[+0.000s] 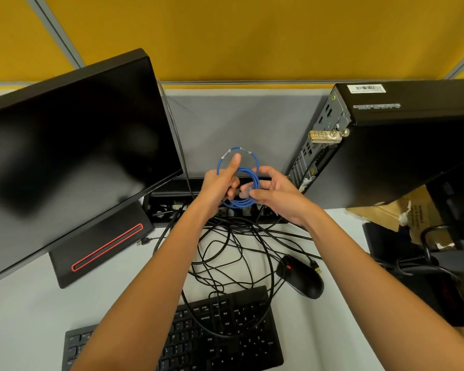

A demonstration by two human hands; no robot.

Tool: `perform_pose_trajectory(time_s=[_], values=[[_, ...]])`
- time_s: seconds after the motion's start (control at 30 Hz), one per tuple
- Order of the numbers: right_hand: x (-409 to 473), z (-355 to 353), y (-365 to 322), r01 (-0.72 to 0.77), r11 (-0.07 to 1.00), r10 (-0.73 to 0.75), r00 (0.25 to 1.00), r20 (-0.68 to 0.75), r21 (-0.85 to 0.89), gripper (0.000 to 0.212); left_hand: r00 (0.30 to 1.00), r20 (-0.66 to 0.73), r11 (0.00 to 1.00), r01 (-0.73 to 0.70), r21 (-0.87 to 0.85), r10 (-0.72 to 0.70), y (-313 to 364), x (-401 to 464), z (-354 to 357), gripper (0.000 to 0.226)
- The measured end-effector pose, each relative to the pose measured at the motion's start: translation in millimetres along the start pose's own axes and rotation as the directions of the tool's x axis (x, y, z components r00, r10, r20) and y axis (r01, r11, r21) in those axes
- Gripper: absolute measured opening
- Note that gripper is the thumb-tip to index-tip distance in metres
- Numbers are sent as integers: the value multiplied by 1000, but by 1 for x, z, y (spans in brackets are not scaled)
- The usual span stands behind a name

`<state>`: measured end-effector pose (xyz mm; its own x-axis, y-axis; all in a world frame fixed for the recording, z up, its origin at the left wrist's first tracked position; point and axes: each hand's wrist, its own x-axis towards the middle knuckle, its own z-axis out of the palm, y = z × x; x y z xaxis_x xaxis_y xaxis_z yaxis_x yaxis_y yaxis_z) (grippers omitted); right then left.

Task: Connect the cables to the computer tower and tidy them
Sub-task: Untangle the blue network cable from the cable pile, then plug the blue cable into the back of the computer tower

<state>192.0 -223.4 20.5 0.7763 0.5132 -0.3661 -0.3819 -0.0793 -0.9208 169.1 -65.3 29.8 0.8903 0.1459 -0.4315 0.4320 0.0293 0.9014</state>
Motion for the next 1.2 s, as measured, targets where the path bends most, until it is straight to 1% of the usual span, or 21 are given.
perform_pose_trajectory(time_s=[0.07,0.1,0.13,0.2,0.3,0.33,0.4,0.43,0.47,0.57,0.6,0.67,0.73,0.8,0.87,0.9,0.97,1.0,1.07,1.13,1.2], values=[[-3,3,1,27,999,-26,1000,-7,34,66,1000,-30,1000,-2,-12,1,-1,2,2,57],[-5,5,1,51,998,-50,998,-34,35,72,999,-52,1000,-6,-22,5,-1,3,5,55],[-6,9,3,84,996,-82,994,-77,22,72,997,-82,999,-13,-33,10,-2,5,8,53],[-8,15,7,168,985,-173,971,-164,-42,57,991,-134,999,-33,-42,27,-5,8,13,51],[-9,19,19,271,948,-306,921,-242,-165,34,985,-163,998,-56,-27,51,-9,11,21,47],[-8,19,22,289,920,-358,894,-270,-263,28,985,-164,998,-61,-18,57,-9,11,23,46],[-7,18,26,275,829,-456,837,-302,-487,15,984,-155,996,-85,-1,83,-9,12,26,47],[-7,18,27,258,798,-477,822,-311,-545,11,984,-145,995,-101,16,102,-8,12,28,46],[-6,17,29,245,787,-483,815,-318,-567,11,983,-133,992,-119,35,123,-7,11,28,46],[-4,12,31,195,785,-470,806,-360,-588,15,971,-116,976,-198,95,208,-7,10,27,45],[-4,10,30,192,799,-467,795,-387,-570,17,962,-124,967,-231,107,243,-7,10,26,44],[-7,12,22,229,852,-452,776,-440,-471,18,941,-160,953,-285,102,299,-5,10,22,36],[-11,16,14,267,918,-387,768,-511,-294,20,927,-203,949,-310,59,316,0,10,18,29],[-10,17,10,273,961,-248,759,-602,-52,21,909,-248,938,-347,-4,335,2,10,12,41],[-7,16,5,315,930,-128,756,-641,187,21,865,-292,907,-420,25,408,-2,9,4,48],[-5,15,1,337,901,-89,761,-643,273,20,845,-296,893,-442,85,446,-5,10,0,45],[0,17,-8,381,827,-35,769,-639,413,18,819,-245,849,-460,259,518,-12,15,-7,26],[4,18,-11,405,784,-14,769,-639,470,17,819,-200,823,-457,338,538,-14,18,-10,18],[10,22,-14,428,728,21,766,-642,535,15,837,-82,764,-449,464,541,-16,20,-15,16],[15,24,-12,428,733,40,749,-661,528,13,849,41,705,-463,537,526,-14,18,-17,15],[18,25,-7,441,759,24,716,-698,479,15,852,92,697,-479,534,516,-13,18,-17,10]])
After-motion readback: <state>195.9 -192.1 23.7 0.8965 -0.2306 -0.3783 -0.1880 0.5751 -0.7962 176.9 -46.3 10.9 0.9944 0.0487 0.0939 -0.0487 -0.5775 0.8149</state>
